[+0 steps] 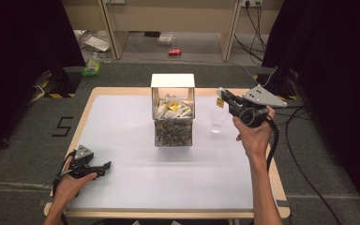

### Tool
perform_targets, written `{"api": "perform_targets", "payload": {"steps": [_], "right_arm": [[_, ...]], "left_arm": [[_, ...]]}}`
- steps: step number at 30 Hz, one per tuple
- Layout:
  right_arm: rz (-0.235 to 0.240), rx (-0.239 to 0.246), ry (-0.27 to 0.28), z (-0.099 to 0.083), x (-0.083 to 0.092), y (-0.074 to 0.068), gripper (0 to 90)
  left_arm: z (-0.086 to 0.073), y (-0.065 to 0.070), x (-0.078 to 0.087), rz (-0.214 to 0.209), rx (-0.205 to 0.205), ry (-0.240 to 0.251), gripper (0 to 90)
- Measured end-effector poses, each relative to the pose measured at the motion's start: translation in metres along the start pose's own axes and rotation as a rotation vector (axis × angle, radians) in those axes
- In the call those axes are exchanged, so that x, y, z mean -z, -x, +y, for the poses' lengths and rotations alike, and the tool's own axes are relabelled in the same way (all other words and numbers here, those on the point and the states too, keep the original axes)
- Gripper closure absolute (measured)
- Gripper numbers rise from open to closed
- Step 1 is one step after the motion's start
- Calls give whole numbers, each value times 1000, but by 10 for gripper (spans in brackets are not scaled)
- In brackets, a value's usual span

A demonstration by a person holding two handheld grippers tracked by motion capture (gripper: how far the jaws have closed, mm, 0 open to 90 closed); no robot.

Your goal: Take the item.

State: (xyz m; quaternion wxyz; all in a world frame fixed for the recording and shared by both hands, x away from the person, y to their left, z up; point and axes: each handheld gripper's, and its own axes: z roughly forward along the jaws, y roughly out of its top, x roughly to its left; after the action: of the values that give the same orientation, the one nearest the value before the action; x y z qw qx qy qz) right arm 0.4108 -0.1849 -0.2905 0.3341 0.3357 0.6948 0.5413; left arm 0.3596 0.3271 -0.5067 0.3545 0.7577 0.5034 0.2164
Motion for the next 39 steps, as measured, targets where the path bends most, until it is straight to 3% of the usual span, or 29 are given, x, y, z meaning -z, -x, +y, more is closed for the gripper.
{"api": "perform_targets", "payload": {"steps": [21,39], "right_arm": [[-52,-39,-31,-30,-11,19,872],[-83,-77,-86,-60,-36,30,871]], "left_arm": [[0,0,0,0,0,0,147],[0,0,0,0,0,0,147]]}}
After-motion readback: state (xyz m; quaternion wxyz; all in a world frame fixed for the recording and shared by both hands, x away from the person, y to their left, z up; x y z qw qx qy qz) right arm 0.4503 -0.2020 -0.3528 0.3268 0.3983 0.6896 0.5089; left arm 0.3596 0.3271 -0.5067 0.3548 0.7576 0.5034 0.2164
